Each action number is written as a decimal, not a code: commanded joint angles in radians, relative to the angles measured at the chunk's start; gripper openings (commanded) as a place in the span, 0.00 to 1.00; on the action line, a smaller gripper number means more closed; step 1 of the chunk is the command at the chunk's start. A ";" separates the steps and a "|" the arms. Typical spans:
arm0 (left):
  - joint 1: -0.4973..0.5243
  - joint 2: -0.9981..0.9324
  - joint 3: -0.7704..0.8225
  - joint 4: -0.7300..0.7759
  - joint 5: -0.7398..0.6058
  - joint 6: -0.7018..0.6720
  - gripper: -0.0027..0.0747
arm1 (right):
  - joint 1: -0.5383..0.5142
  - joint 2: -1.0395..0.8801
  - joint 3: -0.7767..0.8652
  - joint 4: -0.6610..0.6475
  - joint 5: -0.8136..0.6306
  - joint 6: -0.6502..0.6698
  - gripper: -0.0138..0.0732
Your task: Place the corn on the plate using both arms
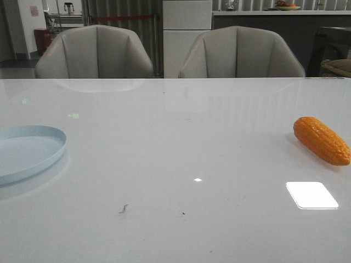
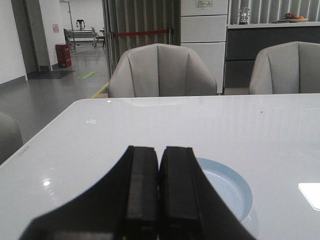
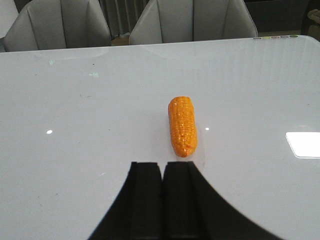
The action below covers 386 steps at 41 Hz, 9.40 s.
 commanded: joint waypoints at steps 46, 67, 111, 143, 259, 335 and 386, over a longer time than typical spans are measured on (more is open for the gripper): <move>-0.006 -0.015 -0.101 -0.082 -0.526 -0.007 0.16 | -0.007 -0.017 -0.079 0.036 -0.650 0.036 0.23; -0.006 0.313 -0.686 0.044 0.040 -0.007 0.16 | -0.007 0.369 -0.708 -0.022 -0.101 0.024 0.23; 0.002 1.036 -0.730 -0.041 0.160 -0.007 0.63 | -0.007 1.053 -0.759 -0.037 -0.072 0.024 0.75; 0.231 1.719 -1.223 -0.233 0.702 0.035 0.62 | -0.007 1.054 -0.759 -0.037 0.149 0.024 0.74; -0.381 1.992 -1.489 -0.600 0.757 0.250 0.16 | -0.007 1.054 -0.759 -0.052 0.157 0.024 0.74; -0.165 1.429 -1.495 -0.039 0.482 0.105 0.62 | -0.007 1.054 -0.759 -0.118 0.148 0.024 0.74; -0.027 0.821 -0.599 -0.053 0.155 0.105 0.62 | -0.008 1.621 -1.309 -0.130 0.582 0.024 0.74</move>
